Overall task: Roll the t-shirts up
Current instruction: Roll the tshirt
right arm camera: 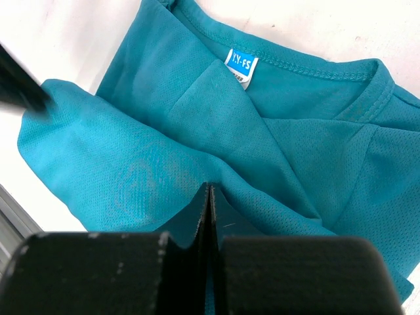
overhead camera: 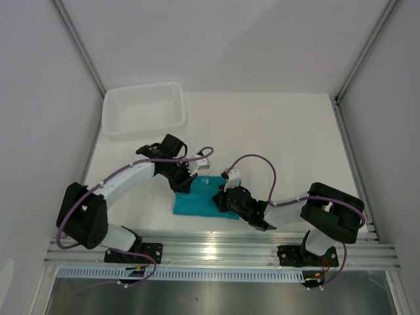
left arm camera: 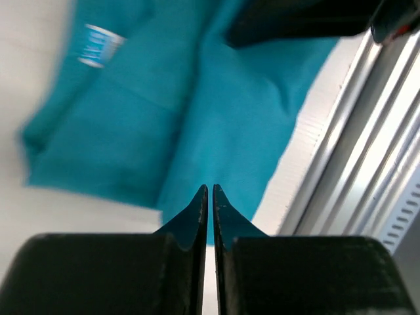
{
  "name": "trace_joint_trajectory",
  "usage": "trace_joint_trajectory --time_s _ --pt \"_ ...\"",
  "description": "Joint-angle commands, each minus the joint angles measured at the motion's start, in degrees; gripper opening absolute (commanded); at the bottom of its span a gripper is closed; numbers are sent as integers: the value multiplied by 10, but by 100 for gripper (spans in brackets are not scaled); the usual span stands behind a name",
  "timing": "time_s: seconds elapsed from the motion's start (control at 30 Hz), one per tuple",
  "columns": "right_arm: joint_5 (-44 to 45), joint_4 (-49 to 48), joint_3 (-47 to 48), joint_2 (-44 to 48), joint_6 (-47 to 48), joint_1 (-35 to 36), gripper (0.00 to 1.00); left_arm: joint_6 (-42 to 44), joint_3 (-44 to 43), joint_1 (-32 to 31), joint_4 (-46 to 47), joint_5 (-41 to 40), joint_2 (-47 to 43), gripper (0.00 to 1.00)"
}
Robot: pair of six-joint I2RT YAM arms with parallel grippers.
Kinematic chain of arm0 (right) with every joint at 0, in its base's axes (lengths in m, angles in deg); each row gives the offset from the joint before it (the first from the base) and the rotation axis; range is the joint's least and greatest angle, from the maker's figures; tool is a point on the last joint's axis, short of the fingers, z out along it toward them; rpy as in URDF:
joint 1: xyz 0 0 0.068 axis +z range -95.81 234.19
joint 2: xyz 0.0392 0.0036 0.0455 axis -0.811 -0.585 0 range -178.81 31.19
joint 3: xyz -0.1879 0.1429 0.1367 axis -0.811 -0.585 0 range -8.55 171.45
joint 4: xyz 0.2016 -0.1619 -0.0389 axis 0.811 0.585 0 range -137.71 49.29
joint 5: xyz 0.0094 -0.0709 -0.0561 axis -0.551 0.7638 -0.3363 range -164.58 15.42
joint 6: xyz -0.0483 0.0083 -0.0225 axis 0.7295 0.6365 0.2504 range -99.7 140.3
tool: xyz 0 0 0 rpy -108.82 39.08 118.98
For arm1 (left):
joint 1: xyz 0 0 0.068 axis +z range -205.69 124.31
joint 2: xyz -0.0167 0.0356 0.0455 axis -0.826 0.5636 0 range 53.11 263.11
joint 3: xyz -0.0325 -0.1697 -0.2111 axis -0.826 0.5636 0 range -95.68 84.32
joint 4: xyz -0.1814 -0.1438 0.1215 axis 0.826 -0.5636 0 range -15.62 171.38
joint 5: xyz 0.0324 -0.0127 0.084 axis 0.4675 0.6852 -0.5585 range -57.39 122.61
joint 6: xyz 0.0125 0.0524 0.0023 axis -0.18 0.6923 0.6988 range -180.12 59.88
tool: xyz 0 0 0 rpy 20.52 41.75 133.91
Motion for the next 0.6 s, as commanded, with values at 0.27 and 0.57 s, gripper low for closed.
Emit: trace_joint_trajectory --time_s 0.27,0.57 --pt "25 -1 2 0 4 0 0 -6 -2 19 16 -12 99 6" --pt "40 21 9 3 7 -2 0 6 18 58 14 -15 121 9"
